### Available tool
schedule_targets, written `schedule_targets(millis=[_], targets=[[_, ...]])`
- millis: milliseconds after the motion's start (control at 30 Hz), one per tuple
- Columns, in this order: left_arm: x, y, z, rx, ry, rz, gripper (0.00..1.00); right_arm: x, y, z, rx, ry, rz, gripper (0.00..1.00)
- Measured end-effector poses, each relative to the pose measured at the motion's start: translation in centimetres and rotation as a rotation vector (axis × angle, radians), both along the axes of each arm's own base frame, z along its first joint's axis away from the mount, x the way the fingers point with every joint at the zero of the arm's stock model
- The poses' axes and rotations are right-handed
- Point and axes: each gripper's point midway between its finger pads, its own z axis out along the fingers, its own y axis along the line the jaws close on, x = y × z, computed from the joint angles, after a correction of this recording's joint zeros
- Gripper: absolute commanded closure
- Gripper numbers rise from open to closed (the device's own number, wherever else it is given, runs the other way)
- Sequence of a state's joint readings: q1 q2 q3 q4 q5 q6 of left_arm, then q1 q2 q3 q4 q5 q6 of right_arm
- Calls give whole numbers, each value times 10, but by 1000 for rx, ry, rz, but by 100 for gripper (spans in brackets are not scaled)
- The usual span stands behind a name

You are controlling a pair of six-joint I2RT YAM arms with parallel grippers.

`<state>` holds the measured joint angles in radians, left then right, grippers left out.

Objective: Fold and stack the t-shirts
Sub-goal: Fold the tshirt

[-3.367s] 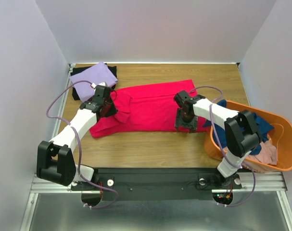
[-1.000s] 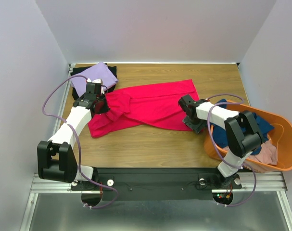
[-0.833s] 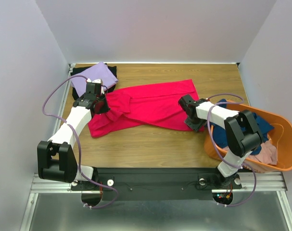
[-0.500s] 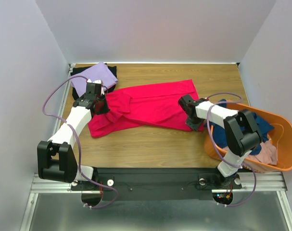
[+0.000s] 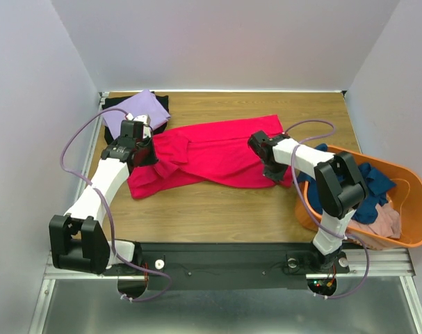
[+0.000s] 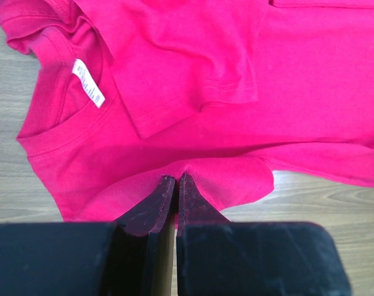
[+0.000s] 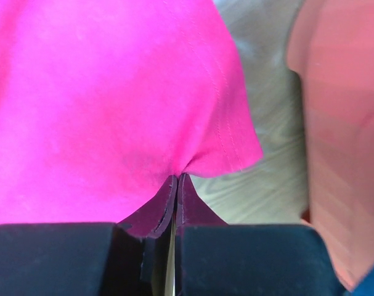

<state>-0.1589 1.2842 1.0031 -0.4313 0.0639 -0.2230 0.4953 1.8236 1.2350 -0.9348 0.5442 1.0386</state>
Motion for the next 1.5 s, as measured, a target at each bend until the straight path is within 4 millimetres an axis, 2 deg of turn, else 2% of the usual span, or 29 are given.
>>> schedule_targets(millis=[367, 600, 700, 800, 967, 1267, 1500], targets=[[-12, -6, -6, -25, 32, -44, 100, -19, -17, 17, -63, 30, -12, 100], [-15, -8, -6, -34, 43, -59, 100, -16, -20, 26, -89, 31, 17, 100], [-12, -8, -4, -29, 52, -63, 100, 2, -14, 33, -99, 25, 58, 100], [2, -10, 1, -21, 48, -68, 100, 26, -4, 38, -110, 9, 104, 100], [21, -9, 4, 2, 46, -68, 100, 57, 5, 38, -134, 12, 163, 100], [47, -6, 6, 26, 45, -60, 100, 102, 3, 37, -157, 26, 222, 100], [64, -4, 12, 30, 29, -53, 100, 128, 2, 37, -156, 24, 251, 100]])
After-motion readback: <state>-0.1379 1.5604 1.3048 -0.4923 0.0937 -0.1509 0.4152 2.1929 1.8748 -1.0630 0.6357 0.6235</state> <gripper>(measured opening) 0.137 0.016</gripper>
